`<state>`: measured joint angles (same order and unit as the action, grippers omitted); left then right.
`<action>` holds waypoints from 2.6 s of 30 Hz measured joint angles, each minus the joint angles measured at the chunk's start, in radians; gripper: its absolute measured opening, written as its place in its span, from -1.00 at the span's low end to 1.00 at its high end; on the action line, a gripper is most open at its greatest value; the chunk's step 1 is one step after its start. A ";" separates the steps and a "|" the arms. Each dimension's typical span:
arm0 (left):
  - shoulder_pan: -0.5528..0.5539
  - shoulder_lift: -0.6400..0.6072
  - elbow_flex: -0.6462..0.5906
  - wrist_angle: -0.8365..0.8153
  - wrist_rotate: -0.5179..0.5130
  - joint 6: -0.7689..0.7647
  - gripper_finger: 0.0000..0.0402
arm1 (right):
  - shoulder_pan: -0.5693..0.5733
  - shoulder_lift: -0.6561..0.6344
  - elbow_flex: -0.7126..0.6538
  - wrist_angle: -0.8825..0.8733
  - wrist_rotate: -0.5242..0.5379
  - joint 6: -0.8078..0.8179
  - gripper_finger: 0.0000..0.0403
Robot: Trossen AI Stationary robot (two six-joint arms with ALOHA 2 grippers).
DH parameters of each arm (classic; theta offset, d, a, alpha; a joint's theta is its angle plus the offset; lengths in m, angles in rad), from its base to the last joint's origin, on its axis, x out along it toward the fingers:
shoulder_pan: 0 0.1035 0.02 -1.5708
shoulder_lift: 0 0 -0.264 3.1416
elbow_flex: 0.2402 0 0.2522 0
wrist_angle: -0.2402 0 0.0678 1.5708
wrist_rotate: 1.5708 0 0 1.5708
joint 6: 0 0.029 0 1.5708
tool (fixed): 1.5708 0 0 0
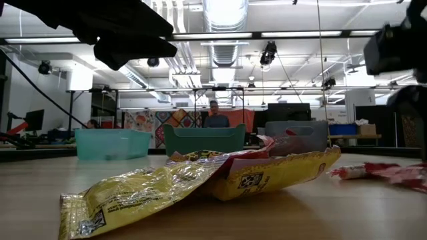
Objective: Sort candy
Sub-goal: Put the red candy into the black bin
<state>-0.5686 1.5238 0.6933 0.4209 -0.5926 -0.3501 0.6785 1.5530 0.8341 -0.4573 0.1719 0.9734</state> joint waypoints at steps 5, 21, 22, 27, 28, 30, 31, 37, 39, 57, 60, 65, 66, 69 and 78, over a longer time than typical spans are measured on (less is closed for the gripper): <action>0.000 0.000 0.000 0.009 0.000 0.001 -0.10 | 0.000 0.064 0.006 0.014 -0.007 0.015 0.02; -0.014 0.003 0.000 0.093 0.042 0.082 -0.10 | 0.002 -0.038 -0.002 0.088 0.090 -0.082 -0.94; -0.020 0.008 0.000 0.124 0.066 0.116 -0.10 | 0.003 -0.054 -0.002 0.123 0.137 -0.119 -0.95; -0.033 0.054 0.000 0.283 0.082 0.212 -0.10 | -0.009 -0.097 -0.002 0.443 0.383 -0.442 -0.96; -0.033 0.066 0.000 0.312 0.081 0.212 -0.10 | -0.014 -0.094 -0.002 0.537 0.427 -0.537 -0.96; -0.032 0.098 0.000 0.372 0.076 0.212 -0.10 | -0.028 -0.070 -0.001 0.745 0.495 -0.740 -0.96; -0.033 0.115 0.000 0.410 0.073 0.213 -0.10 | -0.036 -0.052 -0.001 0.852 0.514 -0.840 -0.96; -0.033 0.180 0.000 0.584 0.003 0.229 -0.10 | -0.087 0.062 0.012 1.266 0.538 -1.121 -0.96; -0.032 0.187 0.000 0.616 -0.002 0.230 -0.10 | -0.101 0.093 0.029 1.274 0.539 -1.119 -0.96; -0.045 0.093 0.000 0.382 -0.135 0.189 -0.10 | -0.126 0.075 0.219 0.854 0.900 -1.122 -0.96; -0.045 0.031 0.000 0.238 -0.157 0.129 -0.10 | -0.175 0.010 0.273 0.515 0.926 -0.919 -0.96; -0.045 -0.061 0.000 0.057 -0.167 0.055 -0.10 | -0.331 -0.042 0.381 -0.142 0.857 -0.439 -0.96; -0.046 -0.077 0.000 0.034 -0.166 0.047 -0.10 | -0.370 -0.044 0.392 -0.248 0.829 -0.353 -0.96; -0.045 -0.106 0.000 -0.021 -0.167 0.042 -0.10 | -0.508 -0.045 0.391 -0.450 0.740 -0.187 -0.96; -0.045 -0.107 0.000 -0.026 -0.169 0.052 -0.10 | -0.878 -0.038 0.311 -0.423 0.619 -0.230 -0.95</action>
<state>-0.6136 1.4168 0.6933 0.3945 -0.7612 -0.2977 -0.1994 1.5146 1.1455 -0.8806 0.7908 0.7430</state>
